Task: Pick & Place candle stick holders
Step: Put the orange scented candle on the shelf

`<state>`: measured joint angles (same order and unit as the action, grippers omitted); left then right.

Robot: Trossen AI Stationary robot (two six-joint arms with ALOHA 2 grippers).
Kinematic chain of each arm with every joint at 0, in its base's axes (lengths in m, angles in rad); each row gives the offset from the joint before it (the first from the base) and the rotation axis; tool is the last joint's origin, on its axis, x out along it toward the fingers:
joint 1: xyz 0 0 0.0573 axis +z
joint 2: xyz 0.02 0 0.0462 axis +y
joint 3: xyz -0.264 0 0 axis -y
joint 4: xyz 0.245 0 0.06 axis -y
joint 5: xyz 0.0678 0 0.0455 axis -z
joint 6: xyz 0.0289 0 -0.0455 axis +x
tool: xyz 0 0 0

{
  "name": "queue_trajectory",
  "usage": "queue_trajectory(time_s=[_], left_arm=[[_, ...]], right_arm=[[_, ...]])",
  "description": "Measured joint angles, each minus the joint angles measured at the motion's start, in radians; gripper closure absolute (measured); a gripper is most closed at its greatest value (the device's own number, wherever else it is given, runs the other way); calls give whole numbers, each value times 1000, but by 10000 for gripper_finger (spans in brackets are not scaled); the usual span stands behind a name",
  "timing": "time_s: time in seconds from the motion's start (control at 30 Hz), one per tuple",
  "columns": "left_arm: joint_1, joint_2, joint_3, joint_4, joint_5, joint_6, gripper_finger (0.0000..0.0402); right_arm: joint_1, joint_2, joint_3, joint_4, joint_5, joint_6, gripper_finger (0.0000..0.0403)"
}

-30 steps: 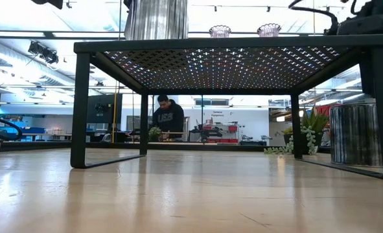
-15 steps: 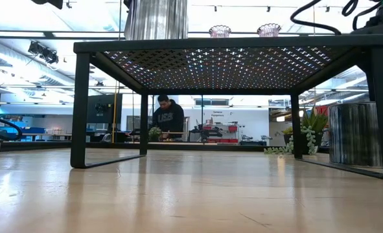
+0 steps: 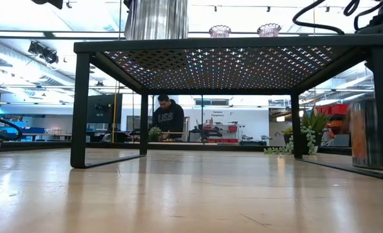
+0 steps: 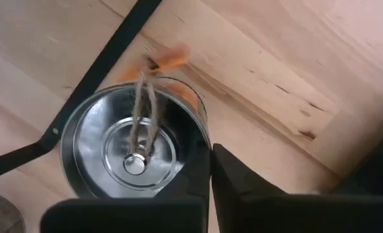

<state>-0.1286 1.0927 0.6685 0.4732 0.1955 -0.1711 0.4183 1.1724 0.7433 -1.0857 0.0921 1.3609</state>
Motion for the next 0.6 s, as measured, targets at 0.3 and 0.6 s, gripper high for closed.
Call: queue_trajectory(time_s=[0.3, 0.6], left_arm=[[0, 0, 0, -9, 0, 0, 179], [0, 0, 0, -33, 0, 0, 179]], right_arm=[[-5, -16, 141, -273, -19, -3, 402], [-7, -16, 452, -468, 76, -13, 403]])
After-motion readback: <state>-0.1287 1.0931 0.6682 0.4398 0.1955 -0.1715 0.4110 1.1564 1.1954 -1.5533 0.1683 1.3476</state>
